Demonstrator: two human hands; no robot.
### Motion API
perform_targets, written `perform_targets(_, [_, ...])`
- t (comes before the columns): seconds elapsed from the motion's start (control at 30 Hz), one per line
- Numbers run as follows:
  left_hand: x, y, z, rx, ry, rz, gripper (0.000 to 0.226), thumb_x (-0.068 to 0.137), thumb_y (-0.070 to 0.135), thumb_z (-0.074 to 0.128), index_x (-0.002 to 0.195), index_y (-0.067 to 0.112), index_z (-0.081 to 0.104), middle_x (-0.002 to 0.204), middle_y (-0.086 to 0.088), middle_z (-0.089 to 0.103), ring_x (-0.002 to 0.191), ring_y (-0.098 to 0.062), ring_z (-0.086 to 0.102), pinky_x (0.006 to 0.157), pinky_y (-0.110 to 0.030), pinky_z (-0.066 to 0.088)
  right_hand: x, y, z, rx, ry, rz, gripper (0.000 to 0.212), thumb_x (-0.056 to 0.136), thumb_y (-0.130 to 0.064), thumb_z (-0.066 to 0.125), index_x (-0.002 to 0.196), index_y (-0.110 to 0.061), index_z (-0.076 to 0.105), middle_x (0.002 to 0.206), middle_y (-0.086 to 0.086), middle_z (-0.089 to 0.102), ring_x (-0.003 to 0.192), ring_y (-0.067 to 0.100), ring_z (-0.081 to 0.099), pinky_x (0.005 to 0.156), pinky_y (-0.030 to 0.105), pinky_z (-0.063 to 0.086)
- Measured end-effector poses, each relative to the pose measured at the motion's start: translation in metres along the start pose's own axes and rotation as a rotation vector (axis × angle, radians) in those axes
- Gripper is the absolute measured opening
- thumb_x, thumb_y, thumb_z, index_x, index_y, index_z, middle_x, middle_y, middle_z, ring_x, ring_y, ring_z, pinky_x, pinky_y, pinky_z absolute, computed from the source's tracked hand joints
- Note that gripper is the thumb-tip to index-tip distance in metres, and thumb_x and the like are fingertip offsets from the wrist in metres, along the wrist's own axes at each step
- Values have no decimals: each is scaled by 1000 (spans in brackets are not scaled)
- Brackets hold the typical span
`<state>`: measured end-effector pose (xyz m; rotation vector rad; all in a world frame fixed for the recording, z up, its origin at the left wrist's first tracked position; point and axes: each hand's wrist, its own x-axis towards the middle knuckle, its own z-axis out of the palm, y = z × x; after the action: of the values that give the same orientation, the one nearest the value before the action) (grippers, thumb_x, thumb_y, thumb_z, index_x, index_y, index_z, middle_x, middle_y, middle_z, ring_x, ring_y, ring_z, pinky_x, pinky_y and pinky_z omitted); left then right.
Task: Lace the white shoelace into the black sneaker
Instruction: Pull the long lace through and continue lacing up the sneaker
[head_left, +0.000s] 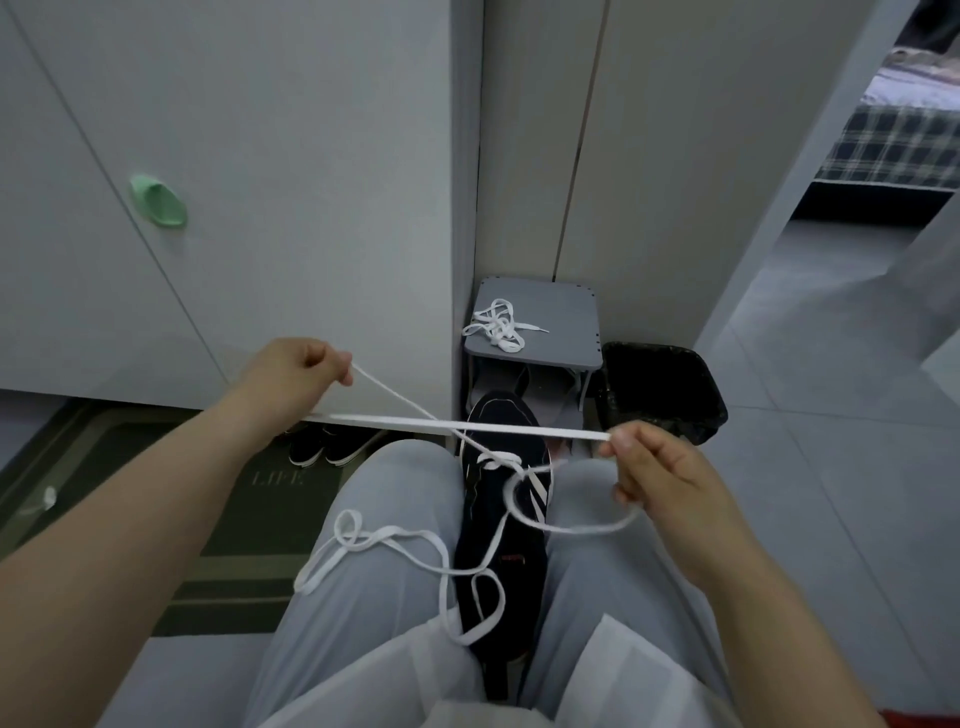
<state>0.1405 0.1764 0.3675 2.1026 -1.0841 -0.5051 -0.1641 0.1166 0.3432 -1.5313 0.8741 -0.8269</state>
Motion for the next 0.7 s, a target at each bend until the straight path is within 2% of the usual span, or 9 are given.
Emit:
perform_targets(0.1, [5, -24, 5, 319, -57, 33, 28, 94, 27, 49, 79, 9, 65, 67, -5, 53, 63, -20, 48, 56, -27, 34, 1, 12, 0, -93, -62, 38, 21, 94, -18, 47, 81, -16, 63, 50, -15, 43, 53, 6, 37, 59, 25, 36])
perform_targets(0.2, [9, -41, 9, 400, -86, 35, 26, 93, 27, 51, 79, 10, 64, 74, -13, 60, 68, -25, 54, 58, -28, 35, 3, 18, -6, -165, -61, 45, 25, 93, -21, 50, 75, -28, 66, 53, -12, 37, 56, 10, 35, 59, 23, 32])
perform_targets(0.37, [9, -48, 22, 671, -137, 134, 25, 94, 34, 45, 112, 27, 61, 120, -4, 58, 109, -25, 50, 90, -34, 38, 2, 29, -15, -196, -6, 63, 19, 91, -18, 54, 77, -21, 66, 51, -15, 41, 51, 0, 36, 53, 14, 31])
perform_targets(0.4, [3, -42, 28, 672, -126, 194, 27, 95, 33, 44, 119, 29, 56, 129, -1, 52, 119, -23, 44, 97, -34, 33, 2, 28, -12, -193, -9, 56, 19, 91, -18, 56, 76, -22, 67, 52, -14, 43, 51, 0, 37, 52, 12, 31])
perform_targets(0.47, [-16, -15, 43, 435, -124, 410, 33, 96, 26, 44, 128, 25, 49, 134, 3, 47, 126, -14, 38, 103, -20, 24, 3, 24, 1, -200, -35, 25, 20, 88, -17, 60, 73, -27, 68, 56, -14, 54, 54, -2, 46, 55, 9, 35])
perform_targets(0.53, [-44, 26, 57, 133, -267, 537, 36, 96, 22, 44, 131, 20, 45, 127, 10, 49, 116, 0, 42, 93, 0, 24, 5, 19, 19, -207, -96, -19, 17, 85, -17, 64, 74, -28, 70, 69, -13, 65, 64, -4, 55, 62, 8, 41])
perform_targets(0.57, [-56, 44, 65, 44, -394, 557, 37, 95, 23, 45, 132, 20, 43, 122, 11, 52, 110, 3, 47, 90, 1, 29, 7, 16, 26, -201, -131, -44, 12, 84, -17, 66, 77, -25, 71, 72, -11, 67, 68, -2, 58, 65, 11, 43])
perform_targets(0.63, [-70, 64, 77, 27, -568, 572, 36, 95, 30, 45, 129, 23, 41, 109, 11, 59, 96, -1, 56, 85, -12, 42, 10, 9, 33, -167, -179, -98, 6, 83, -19, 67, 80, -17, 72, 72, -6, 68, 70, 4, 60, 66, 18, 47])
perform_targets(0.7, [-69, 65, 76, 130, -569, 599, 28, 94, 35, 46, 120, 25, 48, 97, 9, 62, 86, -3, 58, 79, -22, 45, 14, 3, 28, -162, -184, -126, 8, 83, -15, 67, 77, -18, 71, 71, -2, 67, 68, 7, 59, 65, 20, 46])
